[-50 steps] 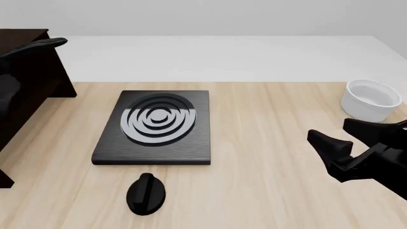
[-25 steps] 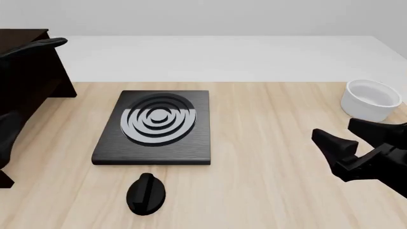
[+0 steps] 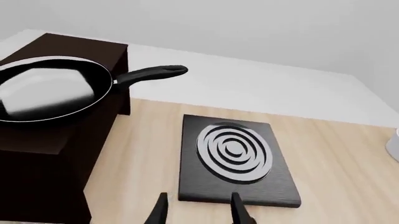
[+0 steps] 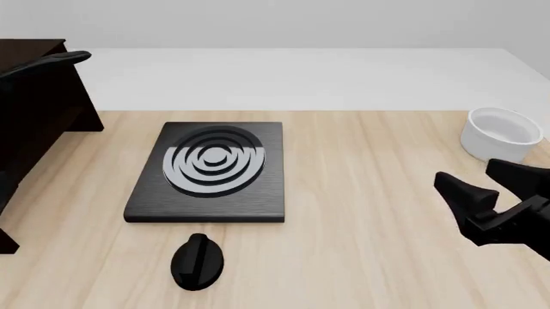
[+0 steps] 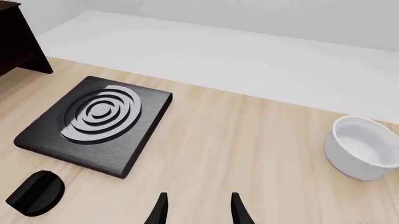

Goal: Put the frying pan on the cabinet shelf.

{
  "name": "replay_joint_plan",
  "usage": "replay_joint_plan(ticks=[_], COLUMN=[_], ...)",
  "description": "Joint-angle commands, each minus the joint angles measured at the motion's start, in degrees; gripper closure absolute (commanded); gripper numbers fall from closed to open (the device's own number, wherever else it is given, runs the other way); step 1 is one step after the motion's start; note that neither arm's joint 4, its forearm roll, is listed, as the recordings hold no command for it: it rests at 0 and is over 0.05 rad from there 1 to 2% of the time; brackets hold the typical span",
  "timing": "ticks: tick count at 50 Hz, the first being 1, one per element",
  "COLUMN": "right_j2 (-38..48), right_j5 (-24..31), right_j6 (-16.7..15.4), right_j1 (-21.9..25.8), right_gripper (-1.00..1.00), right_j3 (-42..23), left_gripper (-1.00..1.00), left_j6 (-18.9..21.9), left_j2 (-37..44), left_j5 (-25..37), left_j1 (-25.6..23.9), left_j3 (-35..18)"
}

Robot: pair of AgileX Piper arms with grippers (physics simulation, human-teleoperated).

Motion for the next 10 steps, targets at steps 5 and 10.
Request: replay_joint_plan(ticks=[5, 10], right_j2=[-4.9, -6.1], right_j5=[1.4, 1.6], right_j6=[-2.5, -3.9], right_j1=[-2.8, -3.2], right_gripper=[-1.0, -1.0], right_j3=[0.1, 0.1], left_gripper=[-1.0, -1.0], left_j6=[1.2, 1.3], left_j2=[-2.2, -2.1], left_j5=[4.1, 5.9], left_j1=[1.0, 0.8], left_j3=[-2.4, -5.7])
